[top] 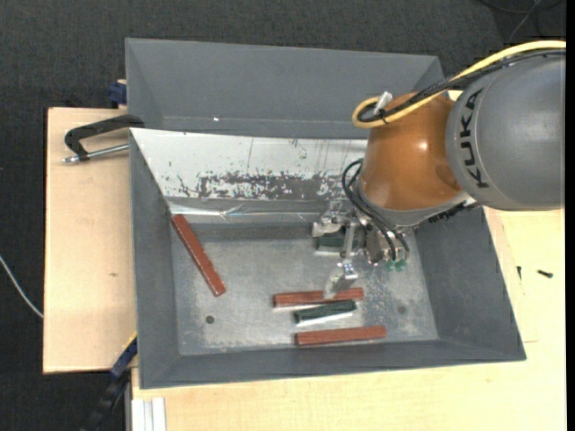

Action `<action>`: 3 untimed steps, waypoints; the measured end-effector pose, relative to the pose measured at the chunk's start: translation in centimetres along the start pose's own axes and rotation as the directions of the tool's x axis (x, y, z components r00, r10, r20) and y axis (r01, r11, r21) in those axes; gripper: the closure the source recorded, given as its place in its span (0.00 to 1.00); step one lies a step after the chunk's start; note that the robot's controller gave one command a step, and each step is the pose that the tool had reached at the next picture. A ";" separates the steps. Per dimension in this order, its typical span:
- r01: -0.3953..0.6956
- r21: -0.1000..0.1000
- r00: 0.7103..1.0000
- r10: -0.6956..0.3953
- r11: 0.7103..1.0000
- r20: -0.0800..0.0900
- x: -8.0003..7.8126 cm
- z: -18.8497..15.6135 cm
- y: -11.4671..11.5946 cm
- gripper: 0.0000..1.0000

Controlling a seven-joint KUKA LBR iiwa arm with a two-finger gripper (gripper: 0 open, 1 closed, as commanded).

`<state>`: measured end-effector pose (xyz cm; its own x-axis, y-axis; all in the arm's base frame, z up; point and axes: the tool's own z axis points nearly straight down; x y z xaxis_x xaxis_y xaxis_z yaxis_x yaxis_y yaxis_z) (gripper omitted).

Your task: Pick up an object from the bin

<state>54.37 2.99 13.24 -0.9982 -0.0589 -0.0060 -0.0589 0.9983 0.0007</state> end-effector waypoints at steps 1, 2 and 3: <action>0.041 -0.001 0.999 -0.041 0.999 -0.012 3.0 0.7 0.6 0.00; -0.019 -0.001 1.000 0.019 1.000 0.000 1.7 0.4 2.0 0.00; 0.058 -0.001 0.998 -0.058 0.998 -0.005 2.5 6.1 3.2 0.00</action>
Offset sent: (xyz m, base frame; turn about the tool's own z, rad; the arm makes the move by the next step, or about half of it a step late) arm -0.0135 0.0227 -0.0083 0.0375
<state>51.75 6.08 7.11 -0.9932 -0.1164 -0.0009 -0.1164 0.9932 0.0013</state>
